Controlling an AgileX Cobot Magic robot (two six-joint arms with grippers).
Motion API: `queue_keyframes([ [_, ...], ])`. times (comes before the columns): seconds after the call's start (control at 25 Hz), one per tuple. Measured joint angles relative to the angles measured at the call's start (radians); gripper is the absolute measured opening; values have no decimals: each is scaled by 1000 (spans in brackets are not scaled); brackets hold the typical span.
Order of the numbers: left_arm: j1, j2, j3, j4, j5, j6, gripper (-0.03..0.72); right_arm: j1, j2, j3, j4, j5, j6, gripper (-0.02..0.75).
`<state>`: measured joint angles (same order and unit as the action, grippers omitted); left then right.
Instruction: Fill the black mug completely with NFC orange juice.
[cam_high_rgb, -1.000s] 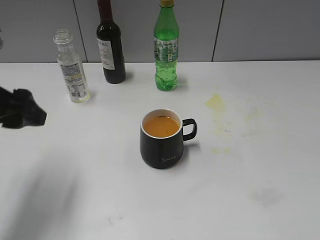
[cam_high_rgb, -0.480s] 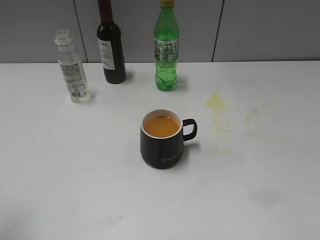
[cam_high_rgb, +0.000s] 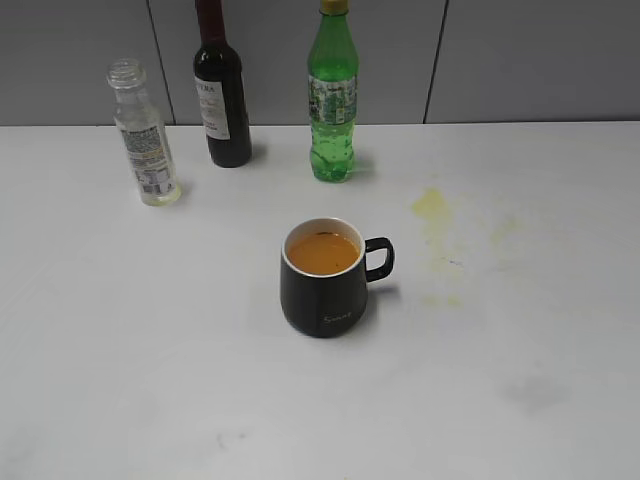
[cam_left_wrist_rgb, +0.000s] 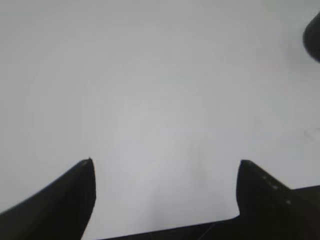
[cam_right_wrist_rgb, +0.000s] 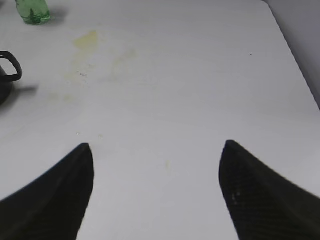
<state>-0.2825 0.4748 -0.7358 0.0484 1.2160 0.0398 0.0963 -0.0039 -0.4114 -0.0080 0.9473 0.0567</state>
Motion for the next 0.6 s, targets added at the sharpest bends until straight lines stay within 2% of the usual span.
queue_keyframes([
  [0.16,0,-85,28,-3,-2,7,684,0,0,0,0,0,0,592],
  [0.44,0,-137,209,-11,-63,7,677,0,0,0,0,0,0,592],
  [0.6,0,-137,250,-19,-118,7,668,0,0,0,1,0,0,592],
])
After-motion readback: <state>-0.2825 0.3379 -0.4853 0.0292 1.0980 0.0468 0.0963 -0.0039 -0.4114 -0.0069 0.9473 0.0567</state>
